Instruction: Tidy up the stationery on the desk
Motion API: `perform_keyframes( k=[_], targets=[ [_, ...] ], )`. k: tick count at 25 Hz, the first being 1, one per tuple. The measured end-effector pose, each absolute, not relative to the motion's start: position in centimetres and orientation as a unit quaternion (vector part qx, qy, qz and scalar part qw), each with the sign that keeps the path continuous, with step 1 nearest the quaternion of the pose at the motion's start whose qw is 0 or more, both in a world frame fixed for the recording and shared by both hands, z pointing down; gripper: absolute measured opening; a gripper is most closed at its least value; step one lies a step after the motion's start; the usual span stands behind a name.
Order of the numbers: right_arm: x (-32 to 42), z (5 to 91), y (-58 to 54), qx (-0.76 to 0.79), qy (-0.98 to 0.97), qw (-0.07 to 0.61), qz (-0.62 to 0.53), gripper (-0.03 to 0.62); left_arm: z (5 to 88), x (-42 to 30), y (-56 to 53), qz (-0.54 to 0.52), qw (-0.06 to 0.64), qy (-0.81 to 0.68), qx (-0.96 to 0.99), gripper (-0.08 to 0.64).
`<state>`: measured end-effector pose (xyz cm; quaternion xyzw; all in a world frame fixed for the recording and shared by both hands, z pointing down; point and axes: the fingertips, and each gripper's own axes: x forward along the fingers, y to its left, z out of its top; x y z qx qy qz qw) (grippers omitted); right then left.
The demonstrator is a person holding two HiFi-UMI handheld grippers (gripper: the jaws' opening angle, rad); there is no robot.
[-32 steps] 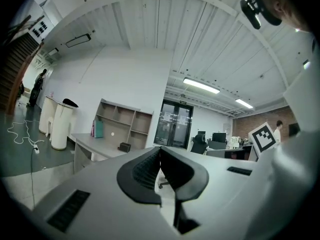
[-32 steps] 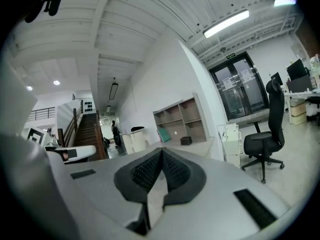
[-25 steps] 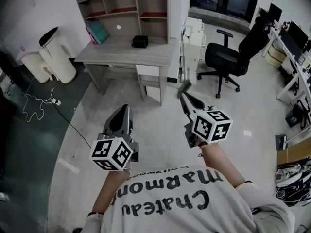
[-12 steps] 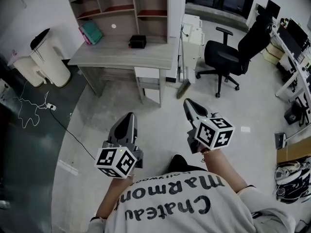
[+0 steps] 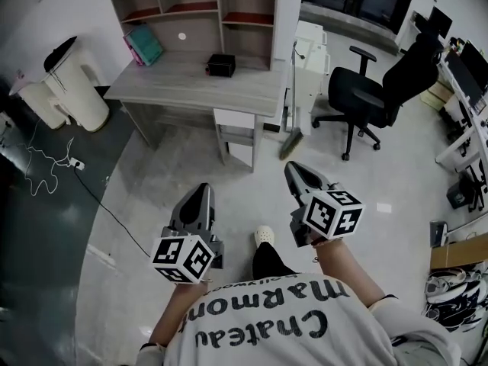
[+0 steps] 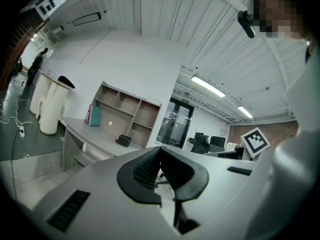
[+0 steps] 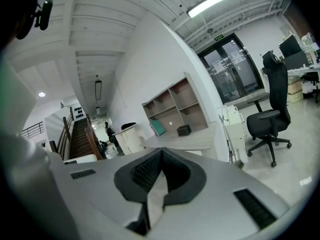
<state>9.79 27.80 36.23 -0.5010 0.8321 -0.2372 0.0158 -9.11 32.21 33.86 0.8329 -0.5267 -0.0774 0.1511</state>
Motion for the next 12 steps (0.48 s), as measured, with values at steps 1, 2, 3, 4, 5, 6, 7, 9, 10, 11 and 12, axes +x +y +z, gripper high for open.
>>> perform_keyframes(
  k=[1, 2, 3, 4, 5, 6, 7, 9, 10, 11, 12],
  targets=[
    [9.7, 36.4, 27.2, -0.499, 0.833, 0.013, -0.238, 0.015, 33.9, -9.2, 31.5, -0.078, 0.153, -0.527, 0.832, 0.015],
    [9.6, 36.5, 26.5, -0.498, 0.834, 0.011, -0.238, 0.015, 33.9, -9.1, 30.8, -0.078, 0.154, -0.528, 0.832, 0.015],
    [9.5, 36.6, 25.8, -0.497, 0.835, 0.008, -0.237, 0.015, 33.9, -9.0, 30.0, -0.077, 0.152, -0.528, 0.832, 0.015],
    [9.5, 36.8, 25.0, -0.495, 0.836, 0.006, -0.236, 0.015, 33.9, -8.9, 29.2, -0.076, 0.151, -0.528, 0.832, 0.015],
    [9.5, 37.0, 24.2, -0.493, 0.837, 0.004, -0.236, 0.015, 33.9, -8.8, 28.3, -0.076, 0.149, -0.528, 0.832, 0.015],
    [9.5, 37.1, 23.3, -0.491, 0.838, 0.001, -0.237, 0.015, 33.9, -8.8, 27.4, -0.076, 0.148, -0.529, 0.832, 0.015],
    [9.5, 37.2, 22.3, -0.489, 0.839, -0.001, -0.238, 0.015, 33.8, -8.7, 26.4, -0.077, 0.148, -0.530, 0.831, 0.015],
    [9.6, 37.2, 20.3, -0.485, 0.841, -0.004, -0.240, 0.015, 33.7, -8.5, 24.5, -0.080, 0.151, -0.532, 0.829, 0.015],
    [9.5, 37.0, 19.2, -0.482, 0.842, -0.006, -0.240, 0.015, 33.5, -8.5, 23.4, -0.081, 0.152, -0.533, 0.828, 0.015],
    [9.4, 36.7, 18.1, -0.479, 0.845, -0.008, -0.238, 0.015, 33.2, -8.5, 22.2, -0.084, 0.153, -0.535, 0.827, 0.015],
    [9.3, 36.4, 16.9, -0.476, 0.847, -0.010, -0.236, 0.015, 32.9, -8.5, 21.1, -0.086, 0.152, -0.536, 0.826, 0.015]
  ],
)
